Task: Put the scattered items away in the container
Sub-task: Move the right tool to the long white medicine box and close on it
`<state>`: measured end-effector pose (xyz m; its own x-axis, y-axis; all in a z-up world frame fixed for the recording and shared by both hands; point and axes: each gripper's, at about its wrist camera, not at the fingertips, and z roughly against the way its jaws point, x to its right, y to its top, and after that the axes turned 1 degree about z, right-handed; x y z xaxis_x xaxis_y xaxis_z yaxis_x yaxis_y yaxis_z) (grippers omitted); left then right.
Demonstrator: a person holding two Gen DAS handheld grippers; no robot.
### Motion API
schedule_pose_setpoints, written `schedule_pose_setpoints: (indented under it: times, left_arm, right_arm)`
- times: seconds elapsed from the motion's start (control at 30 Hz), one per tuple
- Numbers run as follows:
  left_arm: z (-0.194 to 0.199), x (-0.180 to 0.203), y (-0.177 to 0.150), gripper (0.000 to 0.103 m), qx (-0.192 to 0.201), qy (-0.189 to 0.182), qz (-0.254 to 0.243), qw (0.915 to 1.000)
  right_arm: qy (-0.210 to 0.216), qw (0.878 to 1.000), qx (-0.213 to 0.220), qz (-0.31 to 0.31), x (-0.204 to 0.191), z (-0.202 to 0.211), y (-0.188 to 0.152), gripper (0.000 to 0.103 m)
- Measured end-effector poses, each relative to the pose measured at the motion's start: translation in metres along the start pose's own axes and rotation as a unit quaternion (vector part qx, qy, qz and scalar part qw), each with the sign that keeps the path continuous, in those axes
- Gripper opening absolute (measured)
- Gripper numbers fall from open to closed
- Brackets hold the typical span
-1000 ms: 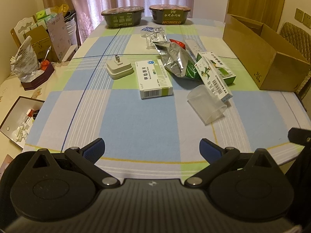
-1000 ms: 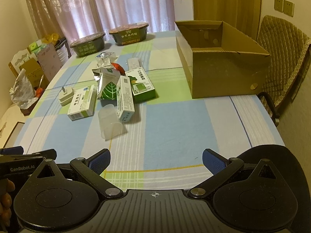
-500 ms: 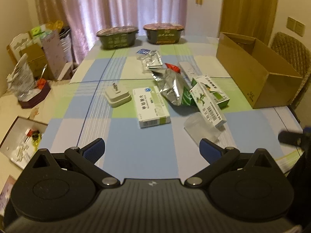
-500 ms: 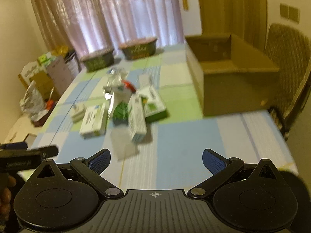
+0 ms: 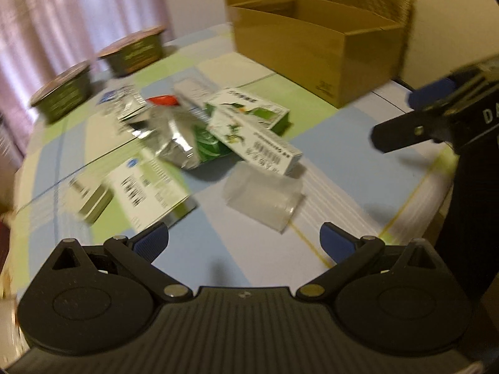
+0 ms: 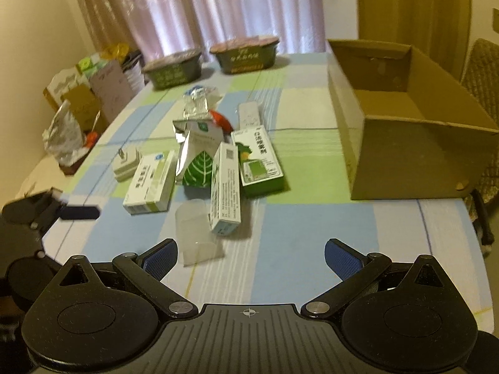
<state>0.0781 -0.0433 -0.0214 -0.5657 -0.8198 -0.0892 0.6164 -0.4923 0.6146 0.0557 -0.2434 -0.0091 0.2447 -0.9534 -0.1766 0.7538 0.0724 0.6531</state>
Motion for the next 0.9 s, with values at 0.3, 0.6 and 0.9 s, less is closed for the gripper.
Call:
schedule_pose_setpoints:
  times: [0.3, 0.6, 0.9]
  left_arm:
    - [-0.048, -0.016, 0.013, 0.100, -0.016, -0.044, -0.060, 0.9971]
    - [-0.080, -0.016, 0.023, 0.092, -0.014, -0.099, -0.103, 0.9897]
    - [-0.094, -0.013, 0.022, 0.068, -0.036, -0.107, -0.092, 0.9893]
  right_arm:
    - [0.035, 0.999, -0.041, -0.006, 0.002, -0.057, 0.019, 0.076]
    - [0.056, 0.997, -0.054, -0.004, 0.008, -0.104, 0.038, 0.076]
    - [0.079, 0.994, -0.073, 0.001, 0.008, -0.134, 0.044, 0.046]
